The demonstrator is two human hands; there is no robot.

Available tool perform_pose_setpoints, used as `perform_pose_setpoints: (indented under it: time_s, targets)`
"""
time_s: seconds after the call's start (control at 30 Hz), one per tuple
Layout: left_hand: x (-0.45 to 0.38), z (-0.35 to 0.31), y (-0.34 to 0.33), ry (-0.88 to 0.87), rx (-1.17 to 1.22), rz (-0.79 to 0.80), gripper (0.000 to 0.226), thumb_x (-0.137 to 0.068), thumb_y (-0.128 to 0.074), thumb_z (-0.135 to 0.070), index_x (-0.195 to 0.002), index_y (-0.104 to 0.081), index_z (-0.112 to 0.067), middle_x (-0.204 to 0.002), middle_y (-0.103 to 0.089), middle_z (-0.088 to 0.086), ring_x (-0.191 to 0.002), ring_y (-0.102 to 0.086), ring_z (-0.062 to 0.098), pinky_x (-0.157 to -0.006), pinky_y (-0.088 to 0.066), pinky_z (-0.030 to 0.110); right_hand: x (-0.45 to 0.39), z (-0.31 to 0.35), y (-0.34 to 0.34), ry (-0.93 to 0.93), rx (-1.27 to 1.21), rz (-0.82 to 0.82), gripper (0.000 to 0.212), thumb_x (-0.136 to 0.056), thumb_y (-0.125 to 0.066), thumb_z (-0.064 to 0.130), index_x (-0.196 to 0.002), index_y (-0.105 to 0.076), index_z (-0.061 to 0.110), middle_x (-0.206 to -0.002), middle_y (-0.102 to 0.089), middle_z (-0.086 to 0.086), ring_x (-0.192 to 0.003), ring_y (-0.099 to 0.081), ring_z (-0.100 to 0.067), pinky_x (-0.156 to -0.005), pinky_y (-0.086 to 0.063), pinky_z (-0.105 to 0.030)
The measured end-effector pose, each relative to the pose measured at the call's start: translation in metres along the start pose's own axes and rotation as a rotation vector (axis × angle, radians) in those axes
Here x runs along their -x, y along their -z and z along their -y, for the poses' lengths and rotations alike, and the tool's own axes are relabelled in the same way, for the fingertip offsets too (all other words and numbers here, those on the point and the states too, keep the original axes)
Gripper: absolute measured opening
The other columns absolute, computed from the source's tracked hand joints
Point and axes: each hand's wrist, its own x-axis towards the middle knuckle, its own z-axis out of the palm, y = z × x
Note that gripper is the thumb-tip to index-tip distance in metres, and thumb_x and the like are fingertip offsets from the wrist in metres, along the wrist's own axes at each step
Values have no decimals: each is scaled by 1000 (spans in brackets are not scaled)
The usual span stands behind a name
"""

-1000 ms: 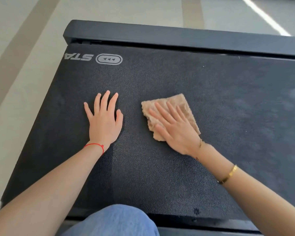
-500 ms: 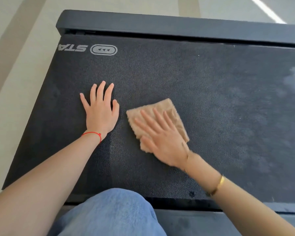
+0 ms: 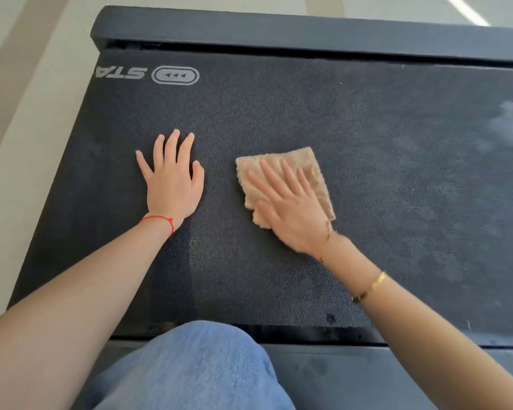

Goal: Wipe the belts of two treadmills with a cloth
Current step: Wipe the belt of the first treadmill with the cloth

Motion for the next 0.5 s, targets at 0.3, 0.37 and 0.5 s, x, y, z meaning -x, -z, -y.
perform_pose_setpoints:
  time_s: [0.3, 0.37, 0.5]
  targets:
    - [2, 0, 1, -9, -13, 21, 54, -104, -34, -30, -157, -26, -24, -164, -22, 4, -153, -14, 29, -119, -7, 66, 19, -22, -2, -8, 10, -42, 53, -106, -23, 45, -156, -9, 39, -165, -3, 13, -153, 5, -21, -123, 6, -43]
    - [3, -1, 2, -6, -12, 27, 54, -104, -33, -30, -157, -25, -23, -165, -21, 4, -153, -13, 29, -119, -7, 66, -10, -40, 8, -176, 6, -52, 54, -106, -23, 44, -156, -6, 38, -165, 0, 11, -153, 6, -23, -123, 7, -44]
    - [4, -3, 3, 1, -6, 36, 54, -104, -32, -30, -157, -24, -23, -165, -20, 5, -153, -11, 29, -119, -6, 66, -8, -22, 5, -168, 22, -31, 54, -106, -20, 44, -157, -4, 37, -165, 2, 8, -152, 10, -26, -122, 10, -45]
